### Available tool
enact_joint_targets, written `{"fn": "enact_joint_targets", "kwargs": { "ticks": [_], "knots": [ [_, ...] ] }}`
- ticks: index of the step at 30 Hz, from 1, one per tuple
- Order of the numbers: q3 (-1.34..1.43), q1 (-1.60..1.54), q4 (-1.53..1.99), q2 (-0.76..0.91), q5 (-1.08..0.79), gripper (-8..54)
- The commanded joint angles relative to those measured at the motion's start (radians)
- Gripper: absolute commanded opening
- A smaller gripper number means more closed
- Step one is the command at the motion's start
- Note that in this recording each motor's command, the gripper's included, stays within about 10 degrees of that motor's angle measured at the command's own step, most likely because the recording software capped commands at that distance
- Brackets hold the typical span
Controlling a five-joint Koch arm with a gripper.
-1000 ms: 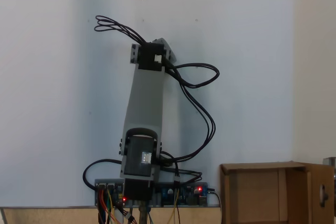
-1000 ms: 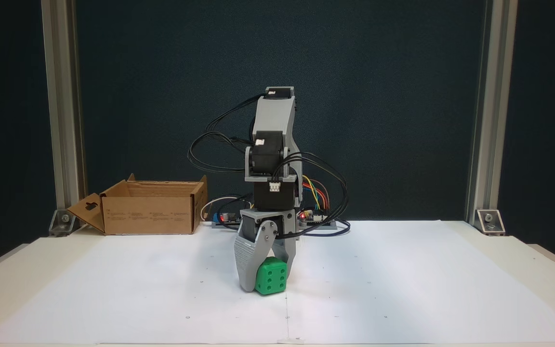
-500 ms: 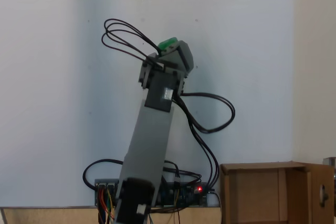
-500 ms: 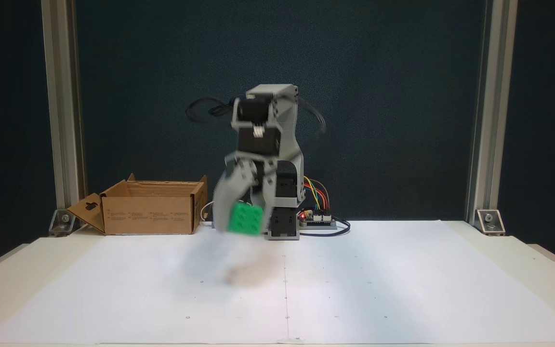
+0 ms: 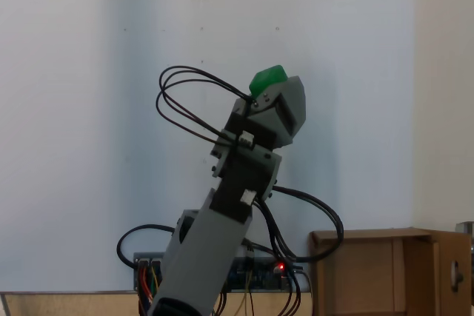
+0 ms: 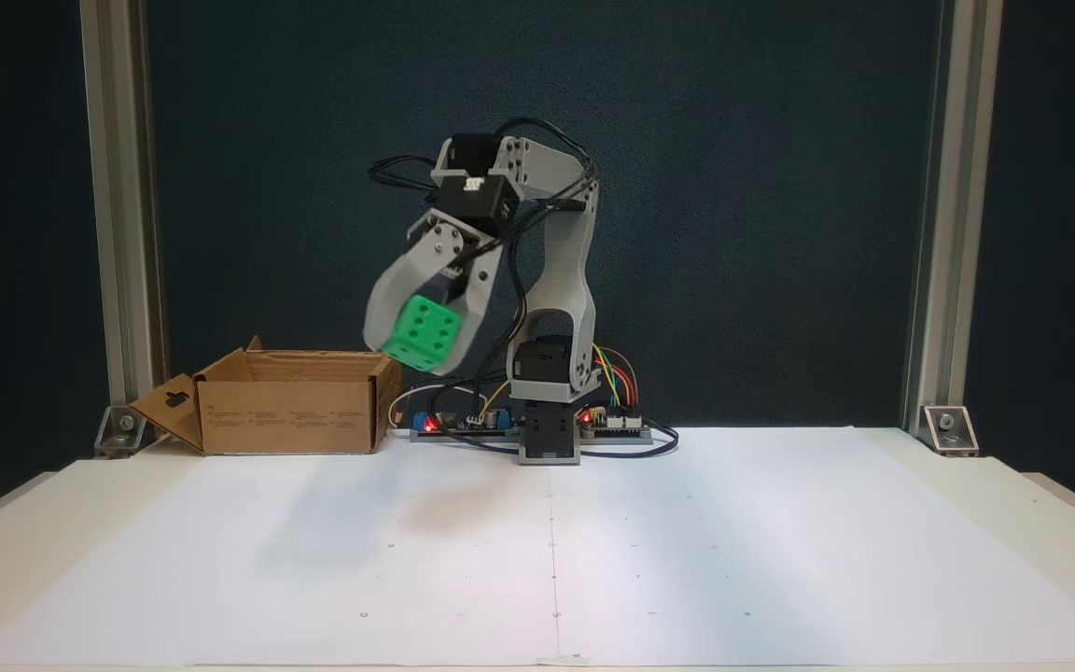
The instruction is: Grasp a green dice and put it in the bin.
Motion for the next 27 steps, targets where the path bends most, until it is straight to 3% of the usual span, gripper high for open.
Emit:
{"fn": "enact_joint_targets", "kwargs": {
  "ticks": [1,8,15,19,27],
  "knots": [
    [-0.035,0.046,-0.077,0.029,-0.106,11.4],
    [-0.035,0.187,-0.218,-0.017,-0.143,11.4],
    [-0.16,0.311,-0.293,-0.164,-0.143,11.4],
    [-0.187,0.623,-0.321,-0.175,-0.262,11.4],
    [-0.202,0.83,-0.255,-0.176,-0.416,11.4]
  ]
}}
